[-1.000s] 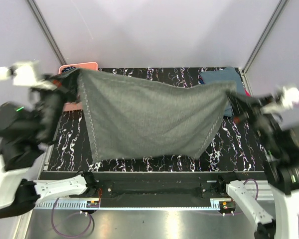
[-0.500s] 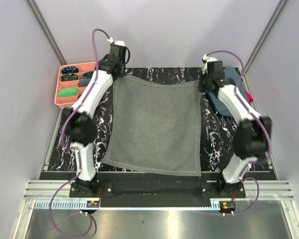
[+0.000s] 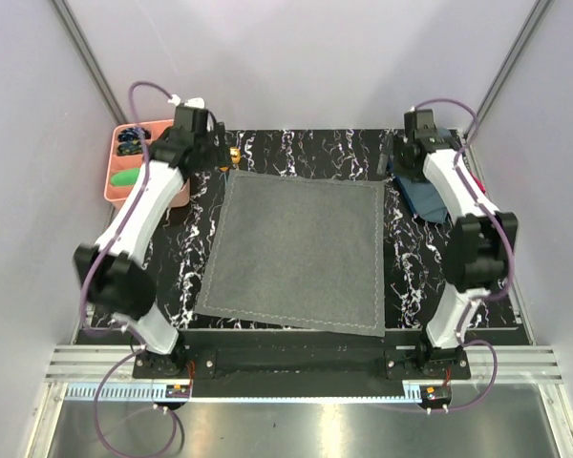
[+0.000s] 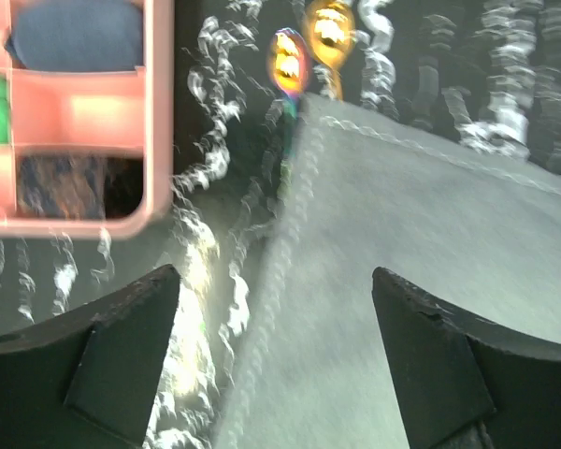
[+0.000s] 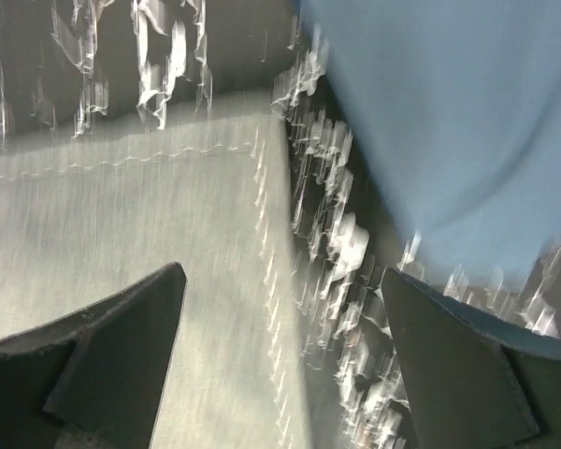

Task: Fold the napkin into a case and place the utensils inside
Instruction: Flatten out the crumpled napkin at the center of the board.

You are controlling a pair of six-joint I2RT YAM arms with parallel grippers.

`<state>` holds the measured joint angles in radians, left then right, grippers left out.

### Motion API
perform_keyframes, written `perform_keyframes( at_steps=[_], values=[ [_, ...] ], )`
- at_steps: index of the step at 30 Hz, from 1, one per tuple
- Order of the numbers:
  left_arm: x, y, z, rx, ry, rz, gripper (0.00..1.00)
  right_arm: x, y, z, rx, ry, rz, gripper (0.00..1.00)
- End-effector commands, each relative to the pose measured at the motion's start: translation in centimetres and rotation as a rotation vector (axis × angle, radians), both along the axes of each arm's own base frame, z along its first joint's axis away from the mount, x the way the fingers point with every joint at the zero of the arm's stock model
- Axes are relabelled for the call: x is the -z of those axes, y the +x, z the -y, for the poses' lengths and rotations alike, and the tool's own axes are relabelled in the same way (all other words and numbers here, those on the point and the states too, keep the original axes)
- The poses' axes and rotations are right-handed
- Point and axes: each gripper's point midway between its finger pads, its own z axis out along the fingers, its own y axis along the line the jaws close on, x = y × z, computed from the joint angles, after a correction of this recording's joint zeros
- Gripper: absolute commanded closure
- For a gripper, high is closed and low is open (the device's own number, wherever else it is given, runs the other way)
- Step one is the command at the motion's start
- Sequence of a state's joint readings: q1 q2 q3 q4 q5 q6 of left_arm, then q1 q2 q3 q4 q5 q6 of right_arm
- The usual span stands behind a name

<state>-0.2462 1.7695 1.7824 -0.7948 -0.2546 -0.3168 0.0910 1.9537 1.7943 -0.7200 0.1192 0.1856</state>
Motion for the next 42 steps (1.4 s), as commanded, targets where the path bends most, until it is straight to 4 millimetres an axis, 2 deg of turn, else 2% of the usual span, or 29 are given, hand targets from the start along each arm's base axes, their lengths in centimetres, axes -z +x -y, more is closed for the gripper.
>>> perform_keyframes(
  at_steps=[1,2,3,4,5,6,7,8,9,10,11,13,14,16,20,21,28,32,34,35,36,37,39,40,42],
  values=[
    [-0.4,-4.5,5.4,0.124,-0.289,0.086,0.2,0.7,-7.3,-4.6,0.053,0.162,-0.05,0.05],
    [0.2,-5.5,6.1,0.139,-0.298,0.073,0.21,1.2,-8.1,-5.4,0.055,0.18,-0.049,0.05],
    [2.8,-7.1,6.7,0.153,-0.288,0.023,0.21,2.4,-9.2,-6.5,0.033,0.178,-0.032,0.06],
    [2.4,-8.3,8.4,0.202,-0.301,0.047,0.22,3.0,-9.7,-7.0,0.025,0.178,-0.024,0.09],
    [3.0,-9.2,9.0,0.212,-0.309,0.036,0.23,3.6,-10.0,-7.5,0.012,0.179,-0.011,0.11],
    [5.0,-10.7,9.3,0.223,-0.311,-0.007,0.23,4.5,-10.2,-7.9,0.001,0.177,0.011,0.12],
    [4.3,-11.9,10.6,0.255,-0.338,0.021,0.25,5.0,-10.1,-8.2,-0.003,0.174,0.016,0.14],
    [6.1,-13.4,10.7,0.254,-0.326,-0.01,0.25,5.5,-9.9,-8.1,-0.001,0.169,0.021,0.15],
    [6.5,-14.0,10.5,0.238,-0.314,-0.004,0.25,6.4,-9.5,-8.1,0.0,0.157,0.01,0.16],
    [5.8,-15.3,11.1,0.24,-0.341,0.021,0.25,6.8,-9.2,-8.1,-0.01,0.14,0.005,0.16],
    [7.4,-16.4,10.8,0.224,-0.336,-0.003,0.24,7.2,-8.8,-7.9,-0.013,0.119,0.002,0.17],
    [7.0,-17.4,10.2,0.164,-0.384,0.028,0.24,8.2,-7.5,-7.2,0.003,0.062,0.003,0.16],
    [8.3,-18.0,9.6,0.137,-0.383,0.009,0.23,8.6,-6.9,-7.0,-0.004,0.03,0.002,0.16],
    [8.2,-18.5,9.0,0.105,-0.396,0.022,0.23,9.3,-5.4,-6.5,0.011,-0.02,0.0,0.16],
    [8.9,-18.9,7.8,0.062,-0.355,0.002,0.19,10.6,-2.7,-6.9,-0.017,-0.057,-0.012,0.16],
    [9.3,-19.1,7.0,0.024,-0.327,-0.017,0.19,11.0,-1.7,-6.9,-0.011,-0.078,-0.016,0.16],
    [9.6,-19.3,6.3,-0.033,-0.324,-0.094,0.16,11.2,2.6,-6.6,-0.058,-0.191,-0.018,0.14],
    [10.3,-20.1,4.5,-0.116,-0.318,-0.138,0.15,9.7,2.7,-6.0,-0.062,-0.229,-0.015,0.11],
    [10.5,-20.7,3.4,-0.167,-0.33,-0.147,0.15,9.4,2.1,-6.6,-0.075,-0.188,-0.02,0.11],
    [10.6,-20.8,3.1,-0.179,-0.33,-0.147,0.15,8.9,1.7,-7.5,-0.096,-0.142,-0.019,0.11],
    [10.3,-20.9,2.9,-0.189,-0.342,-0.13,0.15,9.7,0.9,-7.7,-0.092,-0.118,-0.044,0.12],
    [10.4,-21.2,2.6,-0.202,-0.339,-0.128,0.15,9.9,0.6,-8.2,-0.058,-0.063,-0.051,0.13],
    [9.9,-21.4,1.8,-0.235,-0.344,-0.095,0.16,10.6,-0.5,-9.5,-0.055,0.029,-0.086,0.28],
    [9.8,-21.5,1.5,-0.246,-0.344,-0.085,0.16,10.8,-0.7,-9.8,-0.017,0.071,-0.09,0.32],
    [9.1,-21.5,1.0,-0.26,-0.35,-0.045,0.16,11.6,-0.8,-10.1,0.011,0.103,-0.091,0.32]
  ],
)
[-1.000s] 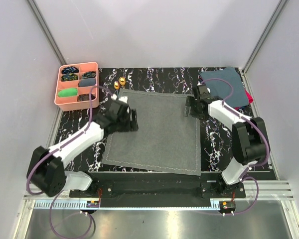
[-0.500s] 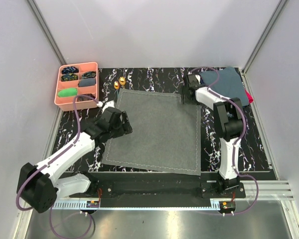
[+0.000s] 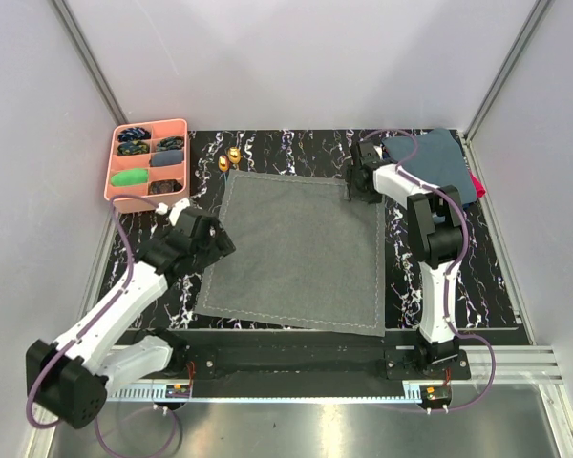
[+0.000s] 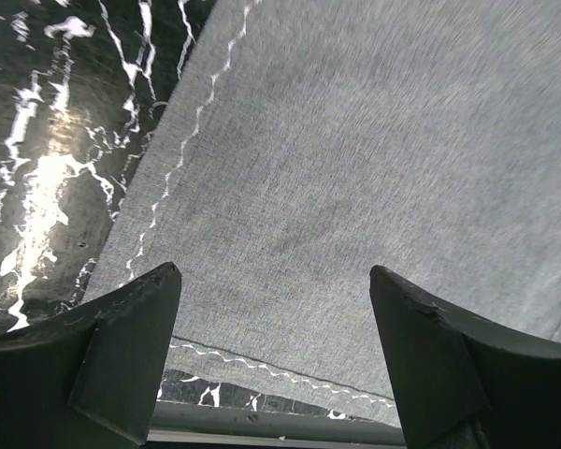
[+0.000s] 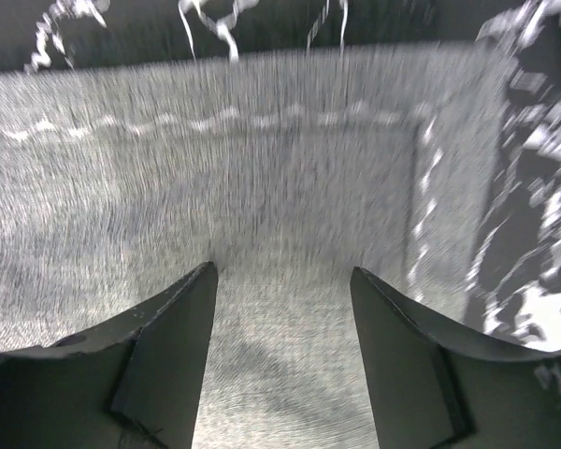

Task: Fold the napkin into a case and place the utensils inside
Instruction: Flatten out the crumpled napkin at the center of the board.

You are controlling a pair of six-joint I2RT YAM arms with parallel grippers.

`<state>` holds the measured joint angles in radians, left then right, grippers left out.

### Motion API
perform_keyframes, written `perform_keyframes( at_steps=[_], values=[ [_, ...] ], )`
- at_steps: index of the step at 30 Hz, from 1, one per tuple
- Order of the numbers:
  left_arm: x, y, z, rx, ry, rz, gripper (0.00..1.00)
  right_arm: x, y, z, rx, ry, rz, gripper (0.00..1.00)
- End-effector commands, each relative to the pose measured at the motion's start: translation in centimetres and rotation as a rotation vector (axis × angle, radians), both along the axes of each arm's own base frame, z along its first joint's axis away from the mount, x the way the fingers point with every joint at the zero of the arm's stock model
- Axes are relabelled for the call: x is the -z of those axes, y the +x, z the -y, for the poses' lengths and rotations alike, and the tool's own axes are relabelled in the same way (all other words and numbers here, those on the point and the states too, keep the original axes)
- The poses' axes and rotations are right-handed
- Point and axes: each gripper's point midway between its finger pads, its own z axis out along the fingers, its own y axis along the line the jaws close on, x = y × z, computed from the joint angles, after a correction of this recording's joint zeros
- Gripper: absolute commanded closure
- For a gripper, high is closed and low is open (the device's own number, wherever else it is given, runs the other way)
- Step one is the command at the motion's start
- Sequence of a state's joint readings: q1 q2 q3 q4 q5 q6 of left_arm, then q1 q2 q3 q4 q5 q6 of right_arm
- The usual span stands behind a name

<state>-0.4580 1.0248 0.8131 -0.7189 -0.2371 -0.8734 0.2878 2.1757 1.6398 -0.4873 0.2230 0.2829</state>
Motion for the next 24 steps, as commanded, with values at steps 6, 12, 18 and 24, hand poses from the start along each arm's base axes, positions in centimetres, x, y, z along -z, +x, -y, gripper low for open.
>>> perform_keyframes(
  at_steps=[6,12,18,24],
  values=[
    [-1.7,-0.6,-2.7,-0.145,-0.005,0.063,0.04,0.9,1.4,0.1,0.146,0.103,0.015,0.3],
    [-0.2,-0.6,-3.5,-0.217,-0.023,0.018,0.02,0.5,6.3,0.9,0.061,0.049,0.087,0.3],
    [4.2,-1.7,-1.9,-0.18,-0.068,-0.133,0.09,-5.1,7.6,0.3,0.032,0.062,0.122,0.18],
    [8.0,-5.0,-0.6,-0.122,-0.057,-0.309,0.2,-9.3,-1.1,3.0,0.236,0.053,0.026,0.0]
  ],
)
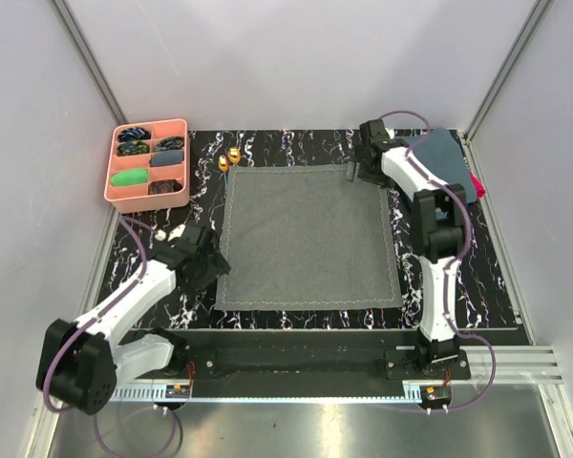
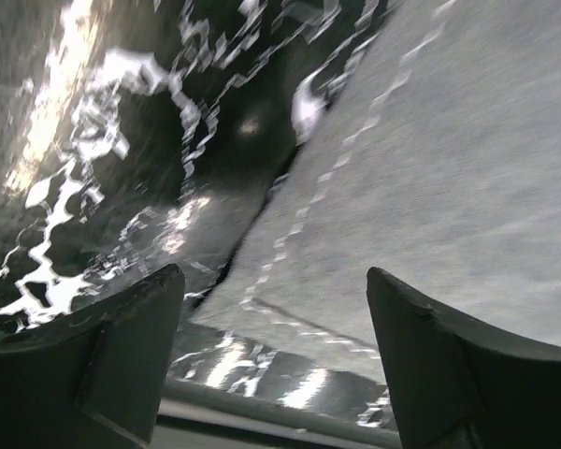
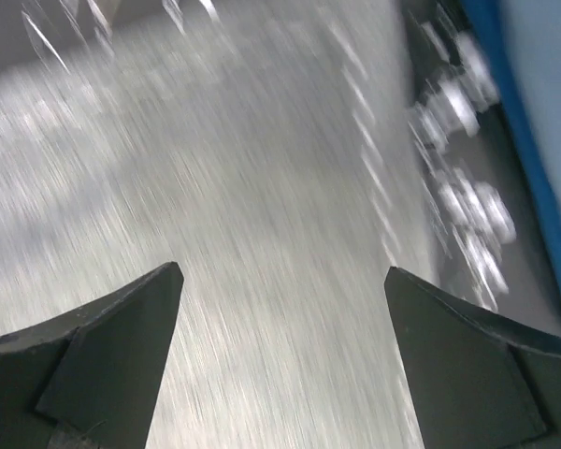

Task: Fold the napkin into a case and place the utensils inside
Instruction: Flatten out the crumpled napkin at the center of the board.

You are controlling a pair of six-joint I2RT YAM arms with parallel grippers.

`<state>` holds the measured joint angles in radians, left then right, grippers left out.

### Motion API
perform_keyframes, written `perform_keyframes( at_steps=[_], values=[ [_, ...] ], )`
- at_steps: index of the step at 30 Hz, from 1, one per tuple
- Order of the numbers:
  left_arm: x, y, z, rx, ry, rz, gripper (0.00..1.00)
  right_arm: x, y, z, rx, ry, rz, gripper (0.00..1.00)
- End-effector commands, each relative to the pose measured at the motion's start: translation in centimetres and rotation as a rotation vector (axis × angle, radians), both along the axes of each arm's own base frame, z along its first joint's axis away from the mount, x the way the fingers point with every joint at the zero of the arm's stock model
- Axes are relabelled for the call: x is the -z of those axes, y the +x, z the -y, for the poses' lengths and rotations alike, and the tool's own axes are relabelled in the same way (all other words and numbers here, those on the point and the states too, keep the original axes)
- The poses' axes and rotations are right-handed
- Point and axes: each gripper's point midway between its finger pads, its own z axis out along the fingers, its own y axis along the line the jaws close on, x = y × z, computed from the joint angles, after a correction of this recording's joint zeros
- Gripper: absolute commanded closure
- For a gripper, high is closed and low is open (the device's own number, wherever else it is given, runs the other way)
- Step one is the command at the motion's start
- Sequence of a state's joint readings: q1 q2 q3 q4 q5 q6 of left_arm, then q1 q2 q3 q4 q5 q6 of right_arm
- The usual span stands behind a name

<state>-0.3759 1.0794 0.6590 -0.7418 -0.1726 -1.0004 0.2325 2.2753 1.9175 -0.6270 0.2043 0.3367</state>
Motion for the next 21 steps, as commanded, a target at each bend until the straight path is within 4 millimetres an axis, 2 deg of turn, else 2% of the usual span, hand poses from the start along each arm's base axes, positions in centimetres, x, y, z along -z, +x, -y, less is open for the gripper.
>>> perform_keyframes(
  at_steps=[1,3,4,5,6,7,9,10,16,21],
  values=[
    [1.6,-2.1,0.9,0.011,0.001,-0.083,0.2,-6.4,-8.3,2.6,0.173,-0.008,-0.045,0.0],
    [2.7,-3.8,0.9,-0.004,0.017,-0.106,0.24,-6.8,-10.9,3.6,0.27,0.004,-0.043,0.0],
    [3.0,-4.0,0.9,-0.019,0.019,-0.102,0.29,-6.9,-13.6,4.5,0.296,-0.008,-0.06,0.0],
    [3.1,-4.2,1.2,-0.031,0.001,-0.094,0.36,-7.0,-14.9,4.8,0.312,-0.005,-0.065,0.0],
    [3.7,-4.5,1.3,-0.032,-0.005,-0.103,0.37,-7.0,-16.0,5.1,0.344,0.006,-0.062,0.0],
    [3.9,-4.7,1.3,-0.035,-0.003,-0.107,0.39,-7.2,-18.2,5.8,0.365,0.001,-0.058,0.0],
    [4.2,-4.9,1.2,-0.048,0.01,-0.125,0.43,-7.5,-19.9,6.5,0.389,0.002,-0.044,0.01],
    [4.4,-5.2,0.9,-0.053,0.022,-0.134,0.45,-7.7,-21.4,7.1,0.404,-0.008,-0.033,0.03],
    [4.8,-5.2,0.6,-0.081,0.054,-0.132,0.47,-8.2,-25.6,9.6,0.527,-0.038,-0.004,0.1],
    [5.1,-6.0,0.2,-0.091,0.077,-0.17,0.48,-7.2,-28.1,9.9,0.626,0.013,-0.06,0.13]
  ],
)
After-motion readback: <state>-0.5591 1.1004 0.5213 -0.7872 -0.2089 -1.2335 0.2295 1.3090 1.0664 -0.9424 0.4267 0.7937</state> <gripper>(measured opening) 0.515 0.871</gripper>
